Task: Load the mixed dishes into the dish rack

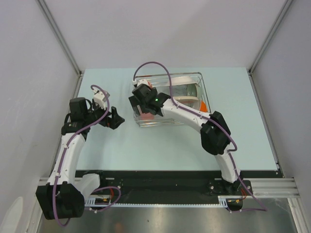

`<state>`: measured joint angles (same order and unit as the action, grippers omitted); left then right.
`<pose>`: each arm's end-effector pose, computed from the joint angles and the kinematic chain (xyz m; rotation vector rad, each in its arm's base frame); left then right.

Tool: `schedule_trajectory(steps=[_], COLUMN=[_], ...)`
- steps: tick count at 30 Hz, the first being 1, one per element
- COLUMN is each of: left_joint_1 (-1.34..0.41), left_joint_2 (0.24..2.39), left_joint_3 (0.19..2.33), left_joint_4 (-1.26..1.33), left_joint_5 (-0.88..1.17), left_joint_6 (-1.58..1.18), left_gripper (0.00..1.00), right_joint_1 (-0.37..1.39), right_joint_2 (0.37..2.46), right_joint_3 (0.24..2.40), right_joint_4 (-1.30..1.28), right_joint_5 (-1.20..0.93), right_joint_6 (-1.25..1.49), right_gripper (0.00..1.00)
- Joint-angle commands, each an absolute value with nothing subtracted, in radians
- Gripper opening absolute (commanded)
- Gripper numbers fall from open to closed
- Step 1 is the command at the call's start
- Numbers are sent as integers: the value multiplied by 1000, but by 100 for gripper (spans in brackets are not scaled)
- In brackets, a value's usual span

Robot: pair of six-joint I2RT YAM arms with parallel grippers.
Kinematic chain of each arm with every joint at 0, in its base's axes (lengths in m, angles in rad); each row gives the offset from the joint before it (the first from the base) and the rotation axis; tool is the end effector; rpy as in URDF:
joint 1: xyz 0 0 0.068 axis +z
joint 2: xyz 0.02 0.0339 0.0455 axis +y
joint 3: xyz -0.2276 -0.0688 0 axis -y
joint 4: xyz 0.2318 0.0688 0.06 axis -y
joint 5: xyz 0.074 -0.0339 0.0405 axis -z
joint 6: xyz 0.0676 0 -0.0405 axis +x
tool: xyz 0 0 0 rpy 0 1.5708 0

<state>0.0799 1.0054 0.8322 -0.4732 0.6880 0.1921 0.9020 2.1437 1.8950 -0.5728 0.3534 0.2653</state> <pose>0.2402 -0.0238 0.2488 0.4866 2.0530 -0.5969 0.3138 0.3593 0.2052 -0.5733 2.2618 0.1576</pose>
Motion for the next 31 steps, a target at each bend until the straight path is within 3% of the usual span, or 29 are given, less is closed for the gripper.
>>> schedule_trajectory(steps=[1,8,18,31], left_joint_1=[84,83,84,84], left_joint_2=[996,988,976,948], left_joint_3=[836,842,835,819], left_joint_4=[-436,-451,-446,-408], left_joint_5=[724,710,692,638], left_joint_6=[180,187,184,115], left_gripper=[100,100,100,100], right_joint_1=[945,950,936,942], right_joint_2=[2022,1890,1473,1299], right_joint_3=[2006,1996,1545,1355], right_joint_4=[-620,-681,-606,-618], right_joint_5=[414,390,477,590], right_joint_6=[230,238,270,269], right_gripper=[100,100,100,100])
